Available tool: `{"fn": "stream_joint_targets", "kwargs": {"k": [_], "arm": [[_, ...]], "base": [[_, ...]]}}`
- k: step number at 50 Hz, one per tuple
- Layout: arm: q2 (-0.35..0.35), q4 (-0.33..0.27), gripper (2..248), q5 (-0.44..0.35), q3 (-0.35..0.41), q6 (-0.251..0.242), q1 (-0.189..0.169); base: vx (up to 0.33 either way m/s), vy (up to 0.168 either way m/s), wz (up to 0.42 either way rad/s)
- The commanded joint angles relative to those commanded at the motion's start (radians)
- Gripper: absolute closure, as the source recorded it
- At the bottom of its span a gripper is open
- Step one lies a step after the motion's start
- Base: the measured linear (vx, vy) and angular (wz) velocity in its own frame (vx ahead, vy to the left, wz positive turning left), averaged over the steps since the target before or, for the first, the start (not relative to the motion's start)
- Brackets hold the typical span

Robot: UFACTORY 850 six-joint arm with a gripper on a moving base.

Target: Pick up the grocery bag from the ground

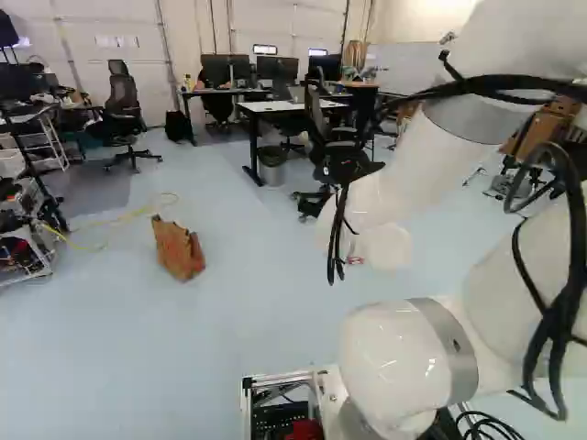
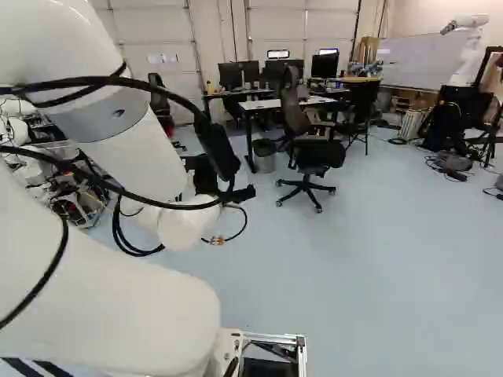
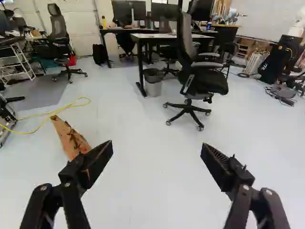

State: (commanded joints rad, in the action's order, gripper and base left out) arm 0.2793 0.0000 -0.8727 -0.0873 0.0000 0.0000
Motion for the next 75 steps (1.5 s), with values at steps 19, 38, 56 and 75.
{"fn": "stream_joint_targets", "kwargs": {"k": [19,38,56,75], "arm": [[0.000,0.000,3,0.000,0.000,0.000,0.000],[0.000,0.000,3,0.000,0.000,0.000,0.000],[0.000,0.000,3,0.000,0.000,0.000,0.000],[0.000,0.000,3,0.000,0.000,0.000,0.000]], "base": [[0.000,0.000,0.000],[0.000,0.000,0.000],[0.101,0.002,0.022],[0.204,0.031,0.122]]}}
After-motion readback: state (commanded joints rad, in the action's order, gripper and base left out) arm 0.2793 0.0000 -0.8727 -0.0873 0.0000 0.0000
